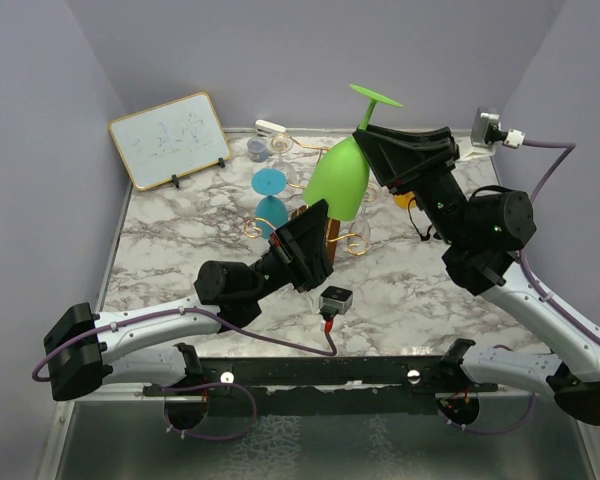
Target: Place the wine glass upside down on the wine glass rack
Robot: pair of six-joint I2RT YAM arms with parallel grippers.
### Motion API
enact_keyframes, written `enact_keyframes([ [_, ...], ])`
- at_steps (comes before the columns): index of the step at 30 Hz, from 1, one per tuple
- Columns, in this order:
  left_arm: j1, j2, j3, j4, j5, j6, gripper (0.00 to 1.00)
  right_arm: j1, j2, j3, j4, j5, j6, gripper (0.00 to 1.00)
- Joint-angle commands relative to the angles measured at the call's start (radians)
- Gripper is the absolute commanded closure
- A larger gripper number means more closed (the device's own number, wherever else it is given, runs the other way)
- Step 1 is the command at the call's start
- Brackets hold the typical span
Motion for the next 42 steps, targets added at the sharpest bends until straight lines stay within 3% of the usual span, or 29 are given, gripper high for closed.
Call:
enact_keyframes([
  [1, -0.001, -0.003, 0.015, 0.027, -0.006, 0.021, 1.0, 0.003, 0.01, 0.034, 0.011, -0.043, 0.02, 0.72],
  [3, -0.001, -0.003, 0.016, 0.026, -0.007, 0.023, 1.0, 0.003, 0.012, 0.031, 0.016, -0.049, 0.027, 0.78],
  [12, -0.001, -0.009, 0.012, 0.022, -0.004, 0.027, 1.0, 0.003, 0.031, 0.039, 0.027, -0.102, 0.039, 0.86],
  [18, 0.001, -0.011, 0.011, 0.022, -0.005, 0.026, 1.0, 0.003, 0.036, 0.047, 0.024, -0.122, 0.043, 0.76],
  [21, 0.0, -0.011, 0.012, 0.018, -0.008, 0.028, 1.0, 0.003, 0.031, 0.047, 0.022, -0.117, 0.041, 0.65],
  [27, 0.0, -0.012, 0.008, 0.015, -0.008, 0.029, 1.0, 0.002, 0.032, 0.037, 0.03, -0.111, 0.041, 0.66],
  [34, 0.0, -0.014, 0.005, 0.017, -0.008, 0.028, 1.0, 0.001, 0.038, 0.039, 0.042, -0.133, 0.037, 0.81],
  [37, 0.001, -0.015, -0.003, 0.023, -0.002, 0.022, 1.0, 0.001, 0.046, 0.047, 0.043, -0.154, 0.037, 0.98],
  [42, 0.001, -0.021, -0.016, 0.033, -0.001, 0.006, 1.0, -0.007, 0.04, 0.054, 0.025, -0.158, 0.034, 0.99],
])
